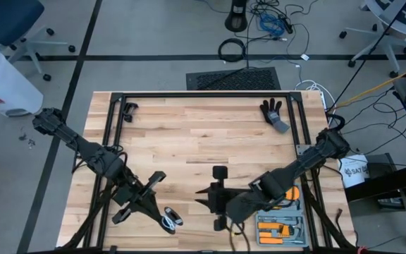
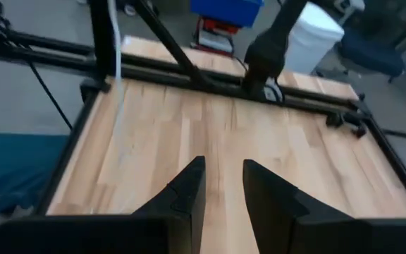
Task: Coil cords
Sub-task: Coil the white cable wire onto the spool
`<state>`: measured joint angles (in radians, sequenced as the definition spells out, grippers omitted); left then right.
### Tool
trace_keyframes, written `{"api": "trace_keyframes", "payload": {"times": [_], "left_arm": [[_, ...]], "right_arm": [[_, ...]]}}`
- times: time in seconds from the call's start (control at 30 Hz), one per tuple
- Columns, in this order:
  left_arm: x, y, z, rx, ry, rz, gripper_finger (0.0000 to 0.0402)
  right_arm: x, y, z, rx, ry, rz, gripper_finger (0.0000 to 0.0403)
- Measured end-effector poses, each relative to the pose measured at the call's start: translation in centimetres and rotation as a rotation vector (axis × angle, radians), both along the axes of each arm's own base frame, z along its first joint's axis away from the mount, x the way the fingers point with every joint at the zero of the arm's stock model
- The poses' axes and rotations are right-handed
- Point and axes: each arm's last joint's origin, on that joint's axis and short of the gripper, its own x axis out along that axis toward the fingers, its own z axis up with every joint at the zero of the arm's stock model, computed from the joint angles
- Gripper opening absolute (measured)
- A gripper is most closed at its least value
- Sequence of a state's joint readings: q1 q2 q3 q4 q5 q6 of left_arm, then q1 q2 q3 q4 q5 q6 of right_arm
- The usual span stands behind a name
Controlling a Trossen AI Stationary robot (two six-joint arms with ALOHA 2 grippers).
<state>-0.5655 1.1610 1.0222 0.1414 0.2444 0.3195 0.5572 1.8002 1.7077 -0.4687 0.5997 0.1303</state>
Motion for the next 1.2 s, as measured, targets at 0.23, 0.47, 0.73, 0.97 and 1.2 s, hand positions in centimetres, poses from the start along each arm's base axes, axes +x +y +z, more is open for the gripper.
{"api": "trace_keyframes", "payload": {"times": [0.23,0.47,0.73,0.97,1.2], "left_arm": [[0.2,0.2,-0.2,0.011,0.017,0.087,0.0002],[-0.1,0.5,0.1,-0.009,0.023,0.128,0.0002],[-1.2,1.2,0.7,-0.006,0.037,0.146,0.0002],[-1.5,1.0,0.7,-0.006,0.037,0.132,0.0002],[-1.6,0.9,0.7,-0.001,0.042,0.13,0.0002]], "right_arm": [[-0.6,1.9,0.5,0.0,-0.05,0.087,0.0092],[1.7,1.6,-2.3,-0.012,-0.011,0.048,0.0182],[2.7,0.6,-2.8,0.032,0.015,0.069,0.023],[4.8,-0.3,-4.7,0.025,0.015,0.042,0.0194],[5.3,-0.8,-4.8,0.066,0.027,0.083,0.0094]]}}
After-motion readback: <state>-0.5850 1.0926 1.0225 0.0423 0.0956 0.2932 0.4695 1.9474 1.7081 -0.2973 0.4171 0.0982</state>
